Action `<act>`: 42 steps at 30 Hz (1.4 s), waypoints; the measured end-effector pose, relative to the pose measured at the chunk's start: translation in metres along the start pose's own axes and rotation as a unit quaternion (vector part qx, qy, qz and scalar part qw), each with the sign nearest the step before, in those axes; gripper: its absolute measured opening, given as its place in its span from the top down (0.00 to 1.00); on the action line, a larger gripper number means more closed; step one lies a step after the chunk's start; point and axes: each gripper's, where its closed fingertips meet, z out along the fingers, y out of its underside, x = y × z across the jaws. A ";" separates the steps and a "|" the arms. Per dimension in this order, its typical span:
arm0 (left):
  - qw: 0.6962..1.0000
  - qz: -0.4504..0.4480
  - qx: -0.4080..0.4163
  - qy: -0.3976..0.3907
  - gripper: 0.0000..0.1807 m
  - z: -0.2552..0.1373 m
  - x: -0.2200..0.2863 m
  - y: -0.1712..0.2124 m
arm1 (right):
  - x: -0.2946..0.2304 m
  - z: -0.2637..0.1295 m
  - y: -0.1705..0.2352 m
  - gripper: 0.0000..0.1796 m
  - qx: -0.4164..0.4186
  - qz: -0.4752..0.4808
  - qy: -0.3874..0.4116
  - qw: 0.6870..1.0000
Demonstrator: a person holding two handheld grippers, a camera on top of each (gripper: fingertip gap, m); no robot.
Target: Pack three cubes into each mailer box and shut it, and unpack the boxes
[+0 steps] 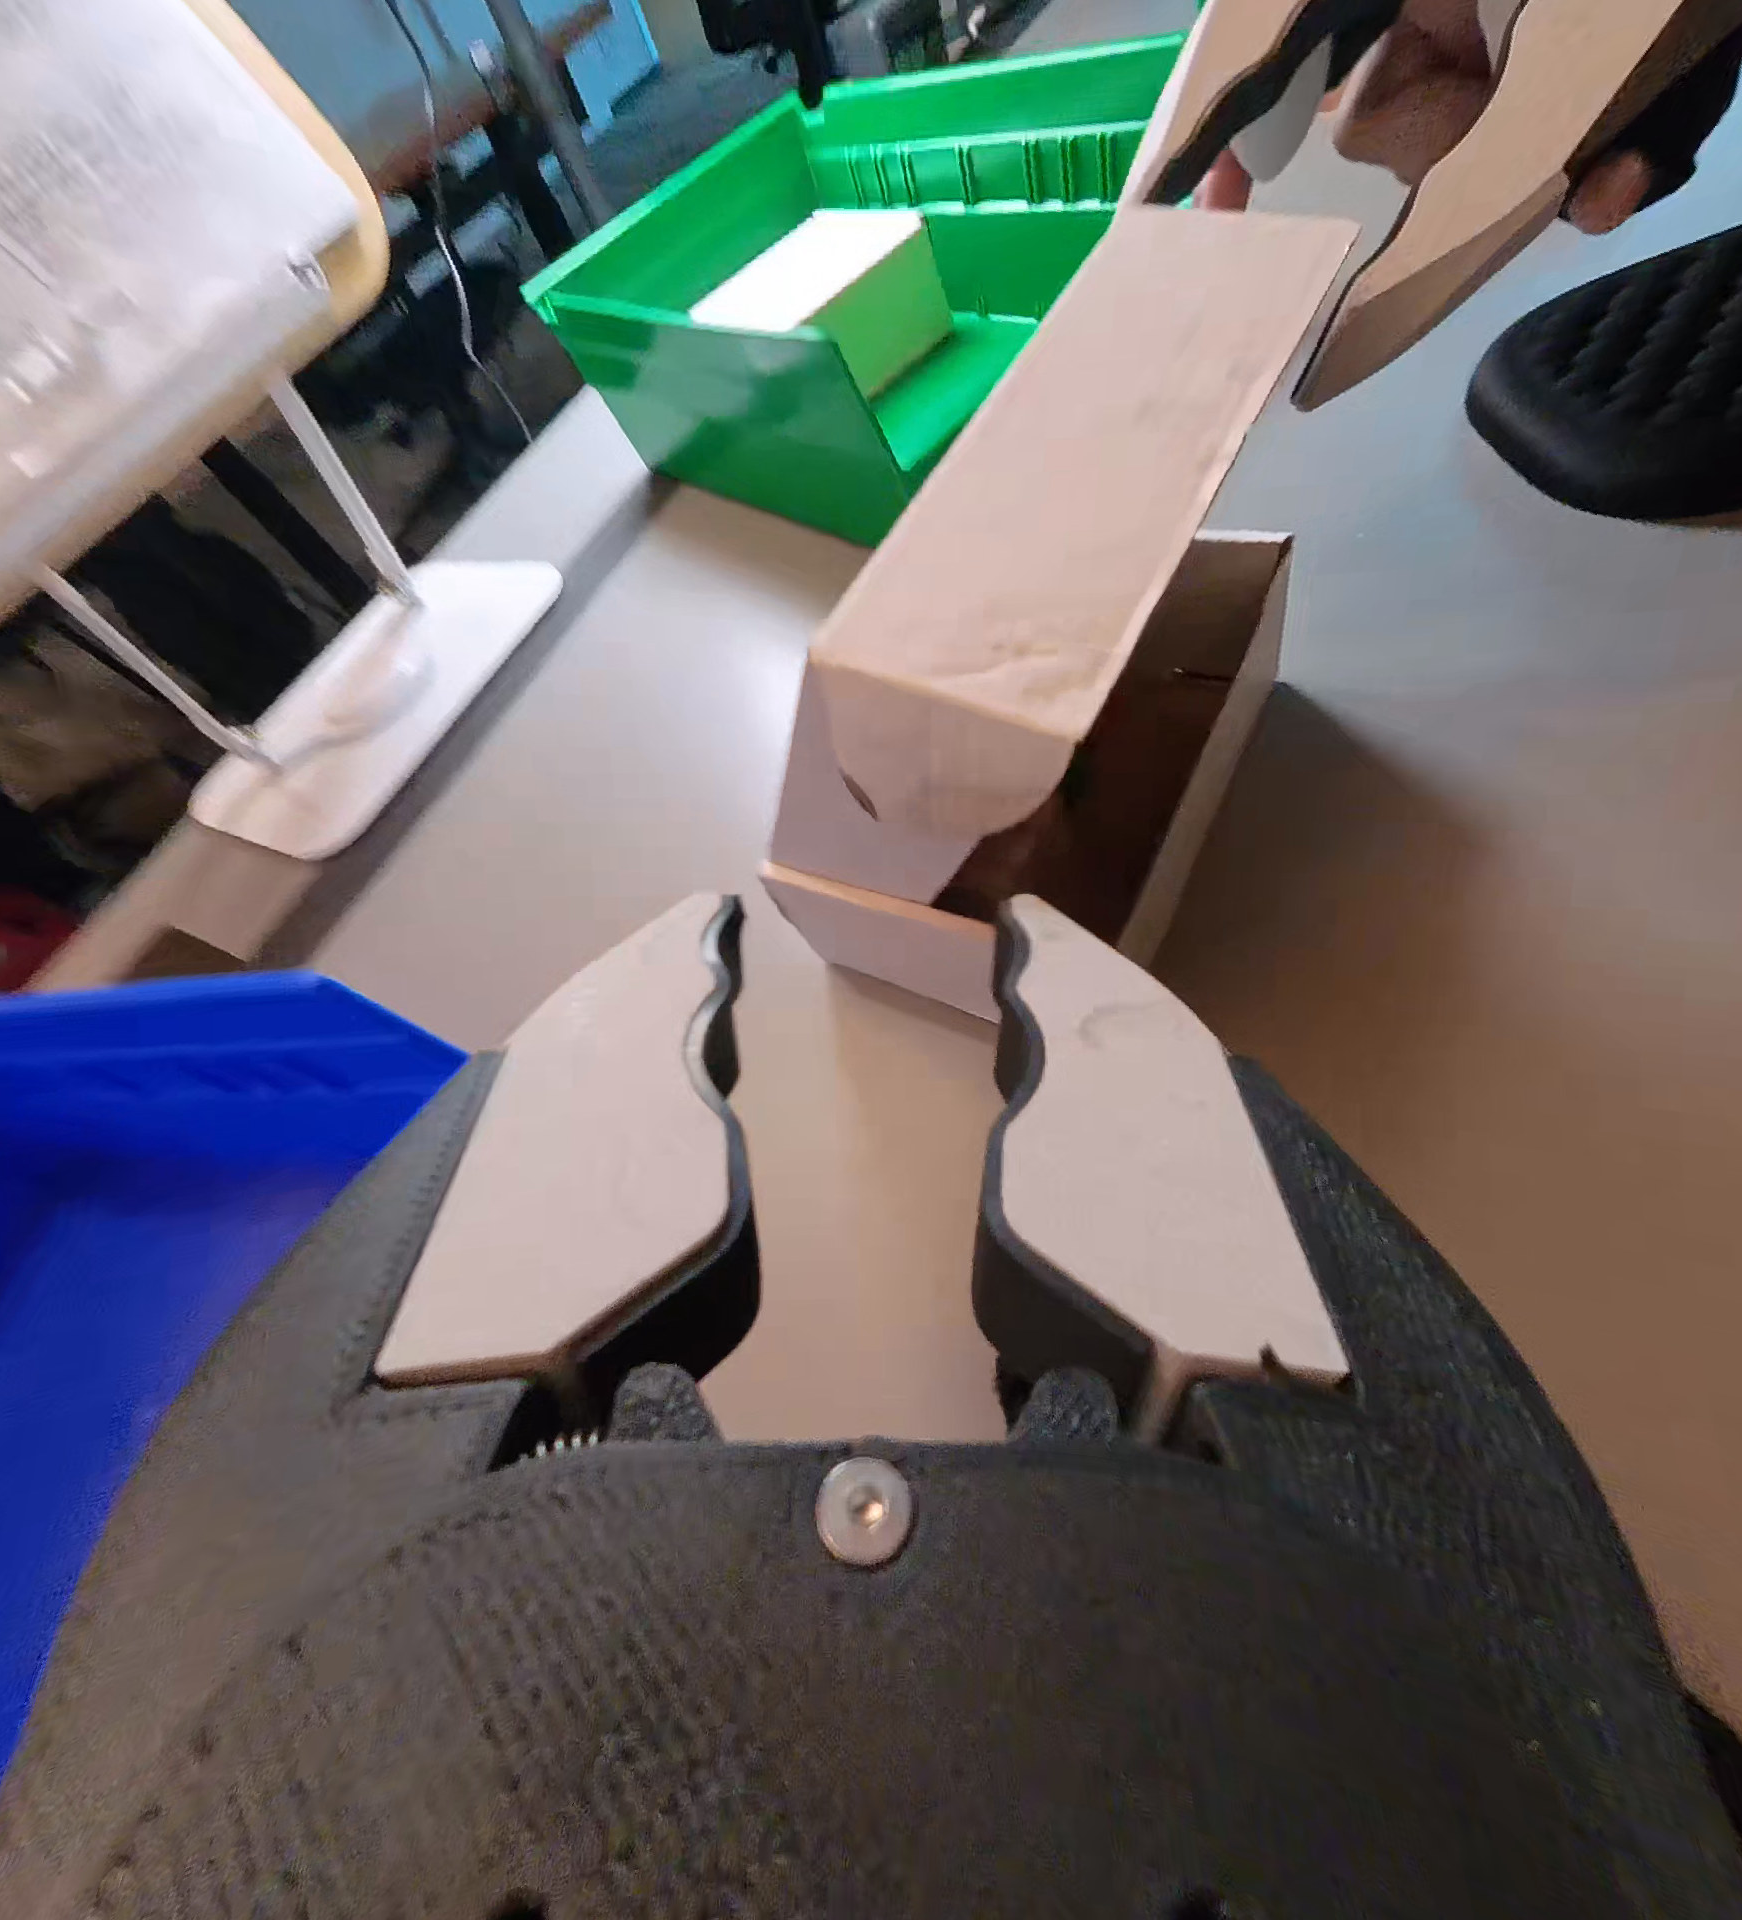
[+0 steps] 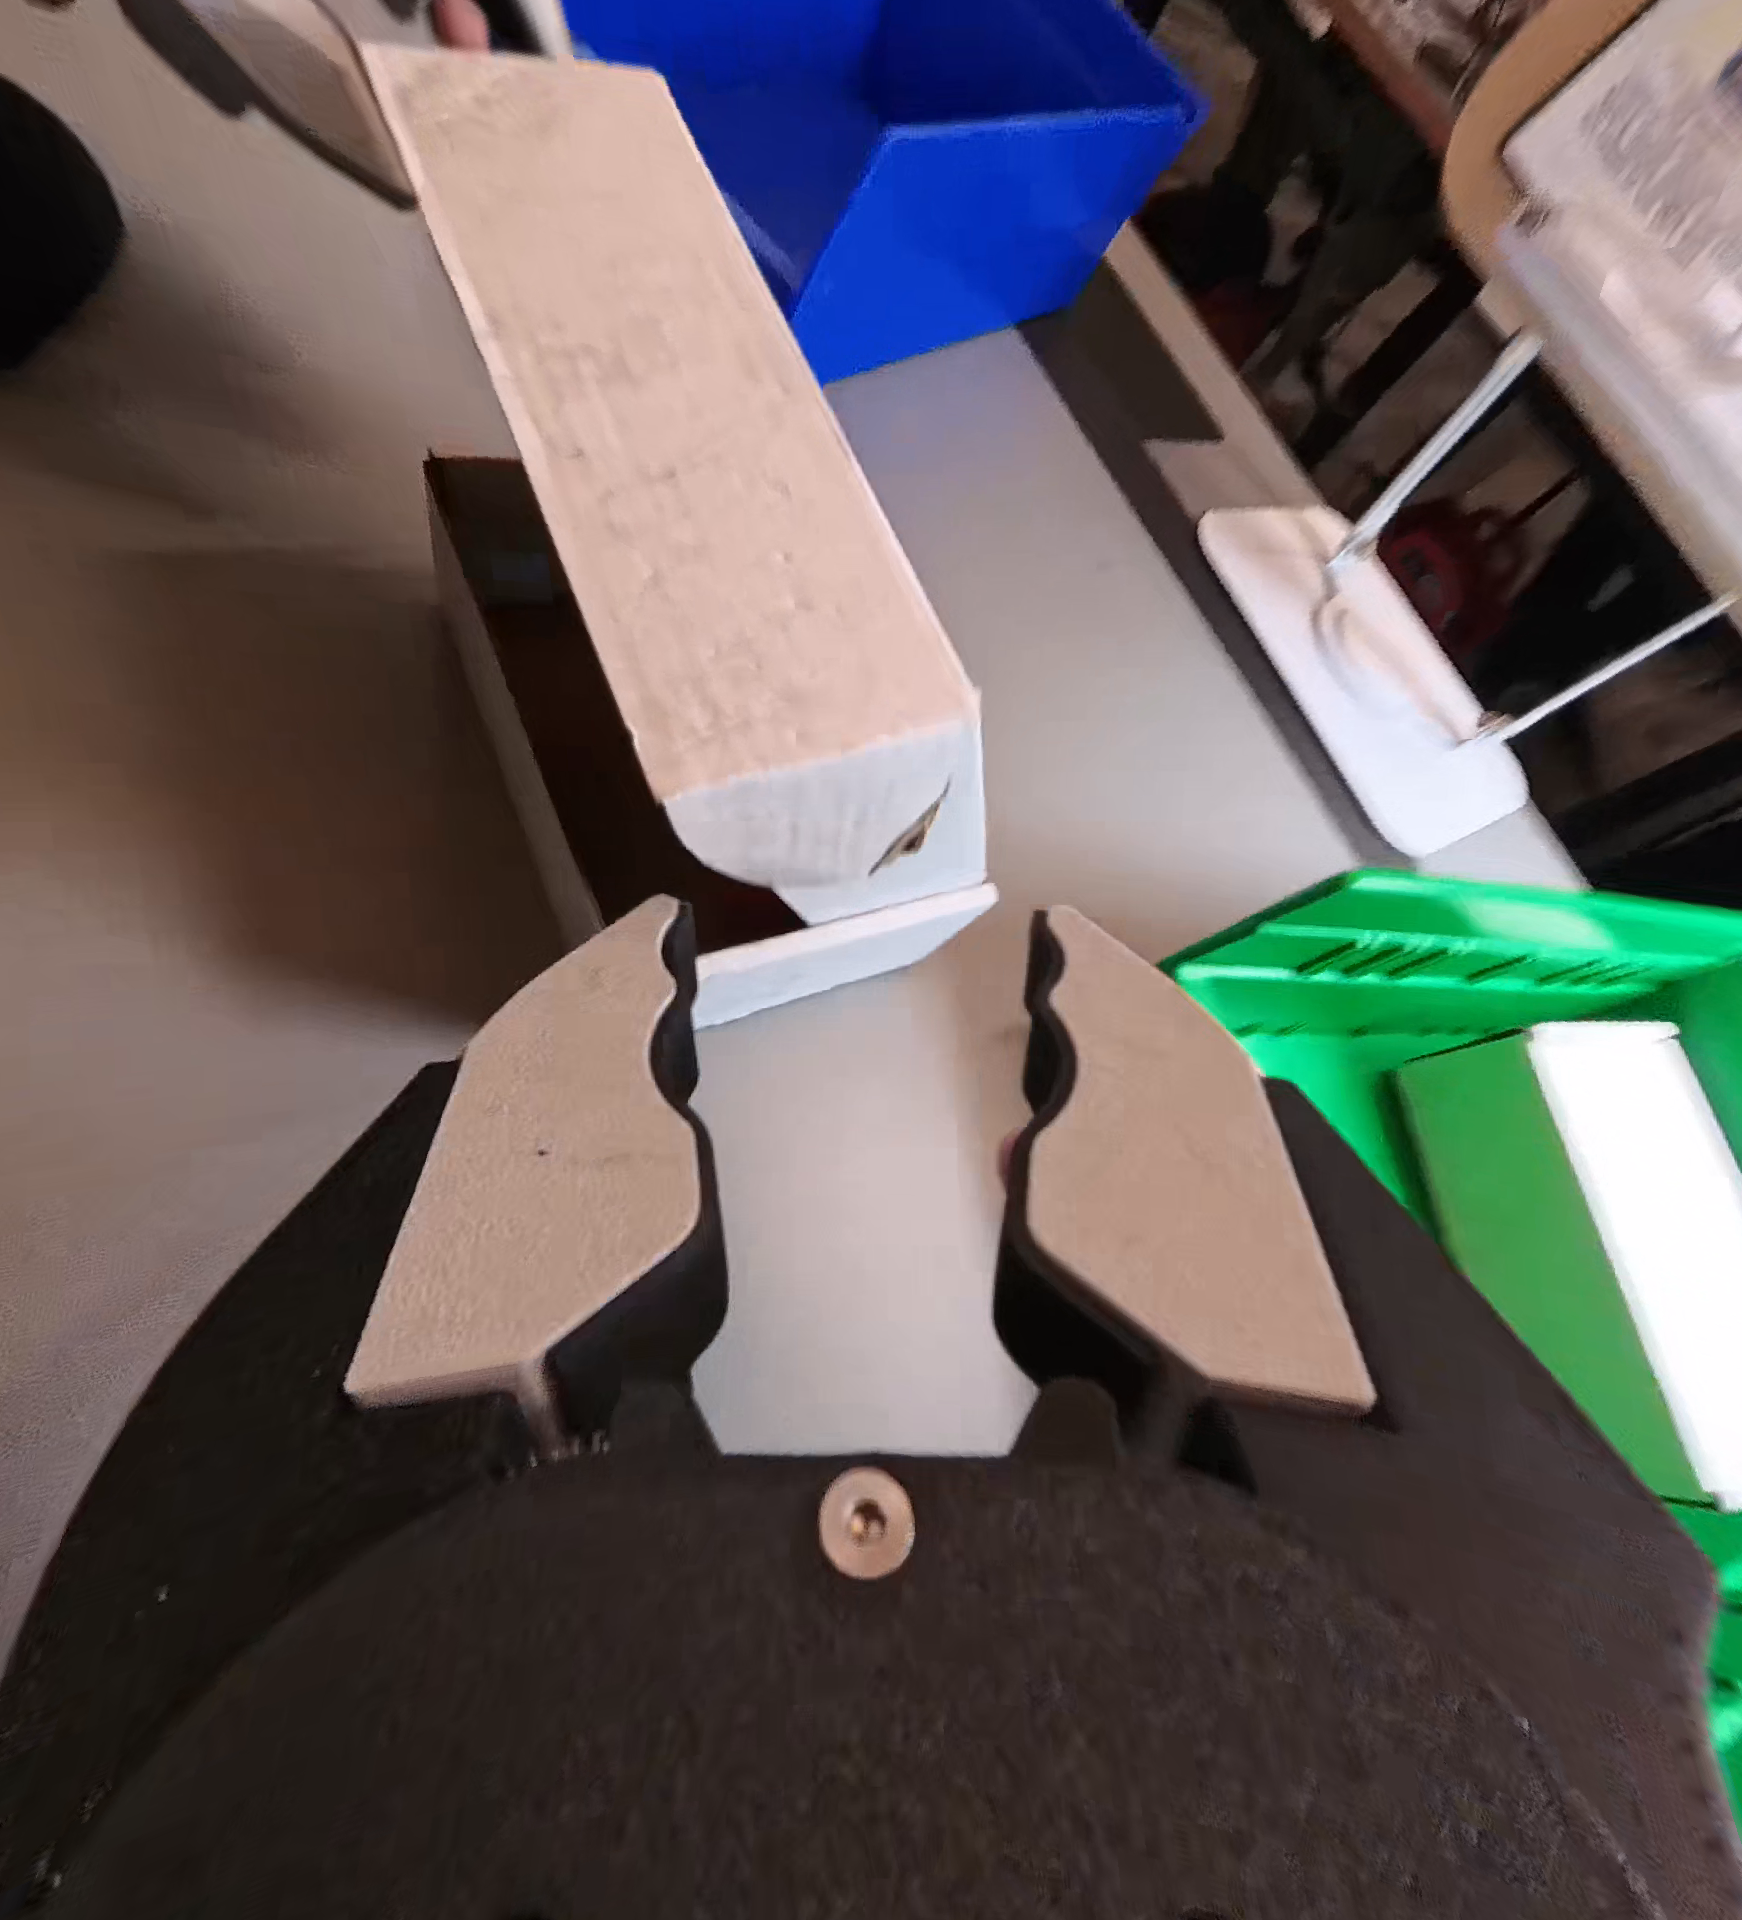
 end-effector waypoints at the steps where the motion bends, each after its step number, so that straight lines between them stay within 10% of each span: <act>1: 1.000 0.021 0.006 -0.009 0.71 -0.002 -0.003 -0.006 | 0.001 -0.001 -0.007 0.64 0.000 -0.024 0.008 1.000; 21: 0.986 0.091 -0.095 0.103 0.73 0.030 0.075 0.034 | -0.065 0.021 0.027 0.62 -0.128 -0.164 -0.111 0.972; 42: 0.986 0.061 -0.154 0.029 0.83 0.026 0.089 0.045 | -0.073 0.024 0.032 0.71 -0.083 -0.247 0.024 0.965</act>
